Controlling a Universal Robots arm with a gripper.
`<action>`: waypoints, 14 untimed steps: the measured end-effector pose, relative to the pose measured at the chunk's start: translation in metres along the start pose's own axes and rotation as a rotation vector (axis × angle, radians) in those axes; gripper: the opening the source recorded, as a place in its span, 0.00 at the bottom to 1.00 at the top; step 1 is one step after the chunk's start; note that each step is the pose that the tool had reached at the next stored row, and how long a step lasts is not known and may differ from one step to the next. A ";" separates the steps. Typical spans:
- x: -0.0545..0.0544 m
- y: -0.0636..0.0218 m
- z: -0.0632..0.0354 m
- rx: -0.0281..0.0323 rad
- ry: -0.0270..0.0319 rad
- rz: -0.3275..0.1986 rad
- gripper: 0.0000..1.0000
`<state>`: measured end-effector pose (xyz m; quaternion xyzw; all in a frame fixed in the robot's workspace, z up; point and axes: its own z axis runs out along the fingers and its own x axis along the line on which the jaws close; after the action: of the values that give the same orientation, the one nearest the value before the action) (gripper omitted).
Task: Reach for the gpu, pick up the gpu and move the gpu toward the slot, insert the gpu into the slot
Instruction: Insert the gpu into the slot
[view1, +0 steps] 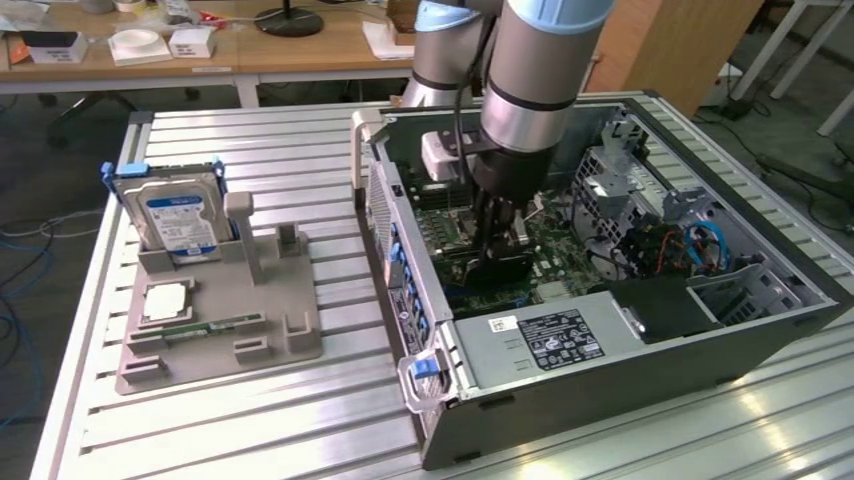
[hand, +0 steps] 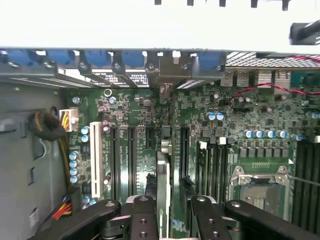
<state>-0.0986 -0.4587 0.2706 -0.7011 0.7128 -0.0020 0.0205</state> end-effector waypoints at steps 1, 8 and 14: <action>0.000 0.0002 -0.0029 0.0025 -0.0001 0.000 0.33; 0.000 0.0003 -0.0062 0.0070 0.0003 0.000 0.10; 0.000 0.0003 -0.0062 0.0070 0.0003 0.000 0.10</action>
<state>-0.0991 -0.4587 0.2768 -0.7011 0.7127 -0.0046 0.0229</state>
